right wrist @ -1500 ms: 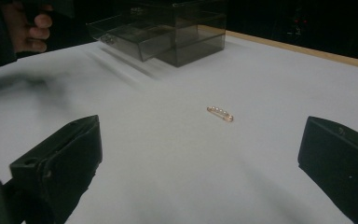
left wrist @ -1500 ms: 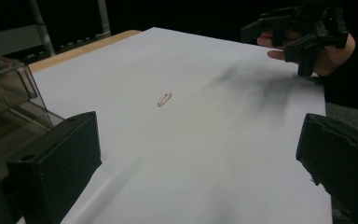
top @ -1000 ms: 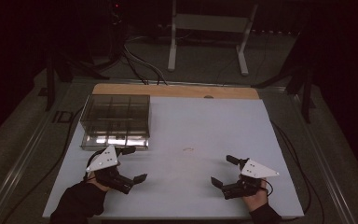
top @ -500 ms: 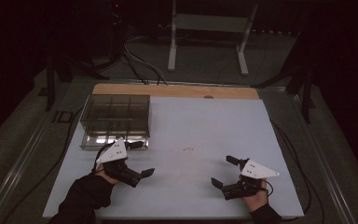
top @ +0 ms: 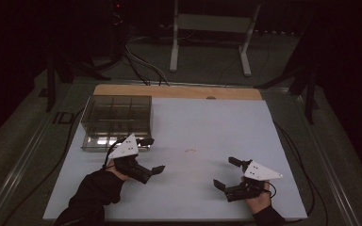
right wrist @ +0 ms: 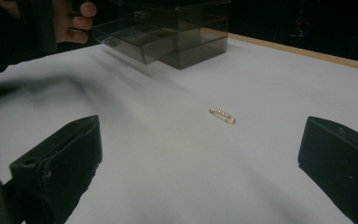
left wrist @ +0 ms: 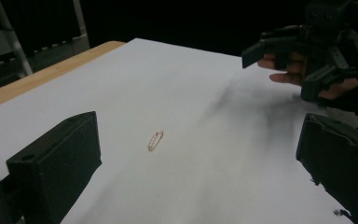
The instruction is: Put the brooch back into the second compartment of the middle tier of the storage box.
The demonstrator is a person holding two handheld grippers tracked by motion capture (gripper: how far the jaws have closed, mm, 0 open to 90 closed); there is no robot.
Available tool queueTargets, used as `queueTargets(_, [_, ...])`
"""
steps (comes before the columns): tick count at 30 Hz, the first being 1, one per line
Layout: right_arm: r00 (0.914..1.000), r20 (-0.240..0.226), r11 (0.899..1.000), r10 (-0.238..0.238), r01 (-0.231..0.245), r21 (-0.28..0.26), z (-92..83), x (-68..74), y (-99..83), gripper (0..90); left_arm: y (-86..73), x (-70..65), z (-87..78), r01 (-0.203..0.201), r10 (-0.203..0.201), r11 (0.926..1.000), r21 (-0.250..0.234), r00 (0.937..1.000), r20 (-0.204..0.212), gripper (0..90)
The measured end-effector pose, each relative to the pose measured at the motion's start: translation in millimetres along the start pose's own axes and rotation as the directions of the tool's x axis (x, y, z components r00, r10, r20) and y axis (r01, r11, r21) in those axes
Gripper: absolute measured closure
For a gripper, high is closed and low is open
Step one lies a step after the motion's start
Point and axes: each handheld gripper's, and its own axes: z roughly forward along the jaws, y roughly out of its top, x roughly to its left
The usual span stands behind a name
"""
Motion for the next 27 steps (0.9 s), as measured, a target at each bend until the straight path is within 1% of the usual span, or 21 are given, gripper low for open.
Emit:
queueTargets(3, [1.0,-0.002,1.0,0.002,-0.002,0.003,0.1,-0.2,-0.2,0.0,2.3,1.4,6.1,-0.01,0.01,0.9999,0.009,0.9999,0.002,0.4])
queueTargets(5, [1.0,0.0,1.0,0.001,-0.001,-0.001,-0.3,0.2,0.2,0.0,2.8,1.9,8.6,-0.01,0.01,0.9999,0.002,0.9999,0.005,0.5])
queueTargets(8, [1.0,-0.002,1.0,-0.001,0.001,0.003,-0.3,0.0,-0.3,0.0,4.2,3.6,12.3,-0.009,0.009,1.0,0.001,0.9999,0.004,0.4])
queueTargets(10, [1.0,-0.002,1.0,0.003,-0.003,-0.001,-0.6,-0.3,0.1,0.0,5.1,5.0,14.9,-0.003,0.003,1.0,-0.007,0.9999,0.011,0.5])
queueTargets(14, [1.0,-0.004,1.0,0.001,-0.001,0.001,-0.5,-0.1,-0.2,0.0,6.4,6.4,21.3,-0.003,0.003,1.0,-0.003,0.9999,0.011,0.4])
queueTargets(18, [1.0,-0.005,1.0,-0.002,0.002,0.0,-0.5,0.3,0.0,0.0,6.7,6.1,28.4,0.0,0.0,1.0,-0.001,0.9998,0.022,0.5])
queueTargets(20, [1.0,-0.006,1.0,0.001,-0.001,0.0,-0.6,0.1,0.0,0.0,6.1,5.3,32.3,0.009,-0.009,0.9999,0.005,0.9997,0.024,0.5])
queueTargets(24, [1.0,-0.006,1.0,0.0,0.0,-0.002,-0.6,0.4,0.2,0.0,4.3,3.7,37.8,0.013,-0.014,0.9998,0.012,0.9996,0.025,0.4])
queueTargets(25, [1.0,-0.007,1.0,-0.002,0.002,0.001,-0.5,0.2,-0.1,0.0,2.7,3.4,41.3,0.017,-0.018,0.9997,0.018,0.9995,0.025,0.4])
queueTargets(27, [0.9999,-0.009,1.0,0.004,-0.004,-0.003,-0.5,-0.1,0.2,0.0,1.7,3.6,44.2,0.016,-0.017,0.9996,0.024,0.9996,0.024,0.5])
